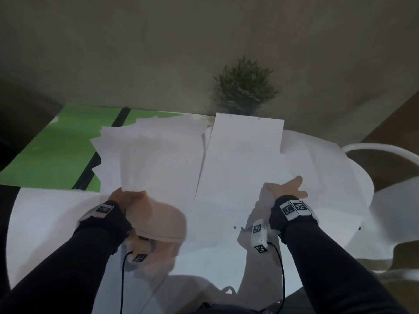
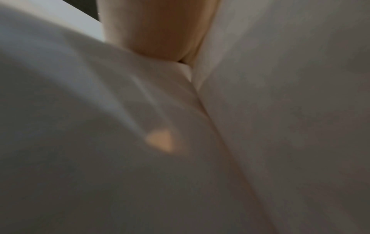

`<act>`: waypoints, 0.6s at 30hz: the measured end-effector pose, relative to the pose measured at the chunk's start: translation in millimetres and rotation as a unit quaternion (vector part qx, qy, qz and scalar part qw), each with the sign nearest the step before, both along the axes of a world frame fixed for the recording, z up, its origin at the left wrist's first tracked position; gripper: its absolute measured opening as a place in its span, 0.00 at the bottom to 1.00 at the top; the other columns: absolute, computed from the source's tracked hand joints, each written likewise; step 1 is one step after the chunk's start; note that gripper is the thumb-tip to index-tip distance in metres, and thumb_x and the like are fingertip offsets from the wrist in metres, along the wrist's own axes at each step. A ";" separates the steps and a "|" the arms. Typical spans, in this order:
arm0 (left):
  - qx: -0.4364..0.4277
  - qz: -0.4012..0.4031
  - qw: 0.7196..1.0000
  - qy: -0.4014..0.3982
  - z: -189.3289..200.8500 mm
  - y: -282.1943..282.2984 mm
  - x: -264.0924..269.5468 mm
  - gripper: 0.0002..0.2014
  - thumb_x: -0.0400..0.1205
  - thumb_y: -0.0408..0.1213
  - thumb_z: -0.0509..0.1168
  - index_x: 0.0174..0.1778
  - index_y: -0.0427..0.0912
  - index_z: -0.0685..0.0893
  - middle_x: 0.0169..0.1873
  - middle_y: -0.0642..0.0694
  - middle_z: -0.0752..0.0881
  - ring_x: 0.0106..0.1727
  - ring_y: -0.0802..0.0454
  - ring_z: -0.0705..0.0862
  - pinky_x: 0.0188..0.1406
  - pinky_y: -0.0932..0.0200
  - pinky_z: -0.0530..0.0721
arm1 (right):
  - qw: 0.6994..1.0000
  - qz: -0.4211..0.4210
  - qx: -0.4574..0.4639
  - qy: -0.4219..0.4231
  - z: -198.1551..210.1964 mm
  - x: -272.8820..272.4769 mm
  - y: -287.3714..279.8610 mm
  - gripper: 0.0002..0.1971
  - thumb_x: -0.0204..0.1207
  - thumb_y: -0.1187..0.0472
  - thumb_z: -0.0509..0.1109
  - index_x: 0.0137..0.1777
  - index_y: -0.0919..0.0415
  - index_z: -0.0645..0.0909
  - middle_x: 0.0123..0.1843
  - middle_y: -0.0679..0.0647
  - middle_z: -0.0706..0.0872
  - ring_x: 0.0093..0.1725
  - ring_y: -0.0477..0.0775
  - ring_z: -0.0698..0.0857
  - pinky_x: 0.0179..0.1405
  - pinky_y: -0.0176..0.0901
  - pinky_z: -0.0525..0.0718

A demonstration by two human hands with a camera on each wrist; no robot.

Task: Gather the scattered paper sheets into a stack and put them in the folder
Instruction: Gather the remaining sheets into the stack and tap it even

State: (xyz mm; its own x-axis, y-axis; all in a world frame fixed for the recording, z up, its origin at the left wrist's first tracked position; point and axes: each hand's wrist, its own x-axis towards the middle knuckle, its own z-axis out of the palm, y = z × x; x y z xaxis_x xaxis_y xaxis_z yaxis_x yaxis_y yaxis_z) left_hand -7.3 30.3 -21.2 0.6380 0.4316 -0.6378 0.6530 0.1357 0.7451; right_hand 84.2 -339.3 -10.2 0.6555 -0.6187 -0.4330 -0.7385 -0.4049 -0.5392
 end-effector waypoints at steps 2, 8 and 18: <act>-0.003 0.002 1.000 0.002 -0.6 0.5 0.5 0.16 0.75 0.28 0.71 0.58 0.31 0.81 0.51 0.29 0.84 0.52 0.34 0.82 0.61 0.36 0.79 | 0.999 -0.035 -0.020 -0.019 1.8 -0.9 -2.7 0.55 0.56 0.57 0.78 0.79 0.43 0.46 0.76 0.64 0.53 0.62 0.74 0.74 0.60 0.62 0.78; -0.011 0.005 1.000 0.005 -3.8 2.1 3.2 0.16 0.75 0.27 0.70 0.59 0.32 0.80 0.41 0.34 0.84 0.40 0.38 0.82 0.42 0.47 0.81 | 0.997 0.040 -0.059 0.031 2.0 -1.3 -4.5 0.48 0.49 0.58 0.81 0.68 0.48 0.57 0.66 0.62 0.59 0.50 0.67 0.77 0.50 0.59 0.83; -0.012 0.005 1.000 0.013 -0.9 -4.3 8.0 0.20 0.74 0.27 0.71 0.61 0.31 0.80 0.48 0.31 0.84 0.51 0.35 0.82 0.61 0.35 0.79 | 0.985 0.051 -0.156 -0.053 -11.9 -6.4 2.6 0.45 0.65 0.56 0.77 0.78 0.44 0.55 0.74 0.58 0.66 0.77 0.66 0.60 0.75 0.70 0.56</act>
